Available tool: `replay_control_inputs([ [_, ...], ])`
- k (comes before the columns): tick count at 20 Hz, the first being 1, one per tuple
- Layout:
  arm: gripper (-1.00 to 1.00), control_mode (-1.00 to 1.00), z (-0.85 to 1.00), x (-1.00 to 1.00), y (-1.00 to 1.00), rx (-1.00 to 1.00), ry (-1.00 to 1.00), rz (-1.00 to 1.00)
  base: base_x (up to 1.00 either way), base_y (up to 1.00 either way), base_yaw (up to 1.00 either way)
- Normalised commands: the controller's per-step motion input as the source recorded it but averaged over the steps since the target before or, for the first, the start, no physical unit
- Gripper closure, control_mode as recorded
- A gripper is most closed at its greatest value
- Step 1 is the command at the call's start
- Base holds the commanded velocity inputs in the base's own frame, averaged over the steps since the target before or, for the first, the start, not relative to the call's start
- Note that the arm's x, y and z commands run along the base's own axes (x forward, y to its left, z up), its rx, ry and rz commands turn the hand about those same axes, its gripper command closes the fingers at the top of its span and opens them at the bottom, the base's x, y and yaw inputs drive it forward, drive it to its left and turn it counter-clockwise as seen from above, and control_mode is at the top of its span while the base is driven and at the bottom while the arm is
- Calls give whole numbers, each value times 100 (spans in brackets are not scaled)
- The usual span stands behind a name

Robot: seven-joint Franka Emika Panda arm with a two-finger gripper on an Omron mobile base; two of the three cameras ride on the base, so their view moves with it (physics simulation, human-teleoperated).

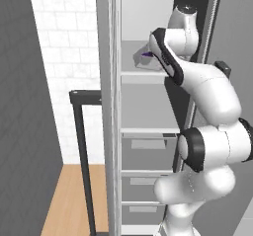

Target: Take the meat container that has the steak and place it on the second highest rack of the freezer. Then take the vegetable container that has the garlic and eggplant and place it on the highest rack of the freezer.

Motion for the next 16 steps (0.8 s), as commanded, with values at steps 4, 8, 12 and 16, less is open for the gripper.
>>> replay_control_inputs([
  [4, -100, -100, 11, -99, 66, -7, -80, 0, 0, 0, 0],
  [8, -100, -100, 59, -27, 23, -1, -56, -2, 0, 0, 0],
  [12, -100, -100, 1, -100, 0, 3, 6, -4, 0, 0, 0],
  [16, -100, -100, -95, -100, 0, -12, 41, 0, 0, 0, 0],
])
